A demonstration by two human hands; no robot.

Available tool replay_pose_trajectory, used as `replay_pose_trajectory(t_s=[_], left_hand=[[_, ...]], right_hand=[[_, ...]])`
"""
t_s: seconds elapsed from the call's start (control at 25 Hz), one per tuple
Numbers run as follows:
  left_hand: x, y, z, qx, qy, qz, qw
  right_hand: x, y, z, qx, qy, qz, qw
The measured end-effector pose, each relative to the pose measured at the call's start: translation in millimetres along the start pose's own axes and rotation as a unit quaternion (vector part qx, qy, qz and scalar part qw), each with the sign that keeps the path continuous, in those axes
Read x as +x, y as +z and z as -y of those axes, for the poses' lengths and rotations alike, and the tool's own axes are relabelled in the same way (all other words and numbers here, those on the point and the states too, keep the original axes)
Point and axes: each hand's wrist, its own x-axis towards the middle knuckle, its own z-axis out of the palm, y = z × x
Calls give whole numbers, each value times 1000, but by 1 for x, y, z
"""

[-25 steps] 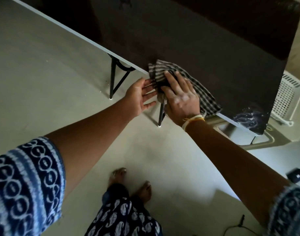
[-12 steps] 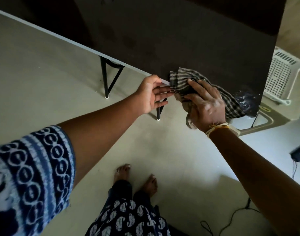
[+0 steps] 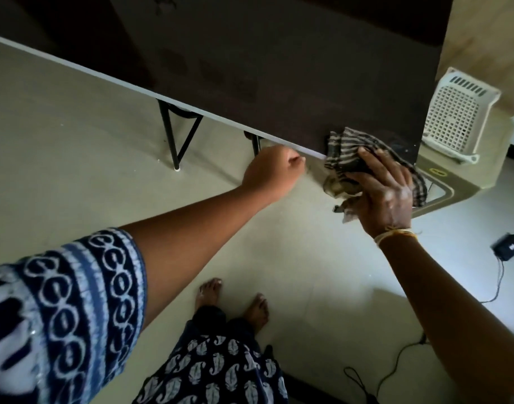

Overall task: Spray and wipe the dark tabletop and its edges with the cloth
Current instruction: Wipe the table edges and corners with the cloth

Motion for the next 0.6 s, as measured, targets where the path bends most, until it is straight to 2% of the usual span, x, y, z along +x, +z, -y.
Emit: replay_pose_trajectory(t_s=[0.04,0.12,0.2,0.24,0.32,0.44,0.6], left_hand=[[-1,1,-3,86,77,-42,992],[5,2,-5,198,209,-100,952],[9,7,-8,257,281,-101,919],[10,11,-10,275,292,-84,912],[13,16,-14,307,287,-53,906],[17,18,-25,338,288,-57,894],[31,25,-45,286,330,-78,896]], right_hand=[[-1,-1,-2,31,39,-20,999],[10,1,15,88,144,-61,984],[23,2,38,112,237,-65,963],[27,2,46,112,260,-38,959],[26,-1,48,72,244,30,967],[23,-2,31,1,228,77,971],[40,6,24,20,396,45,917]])
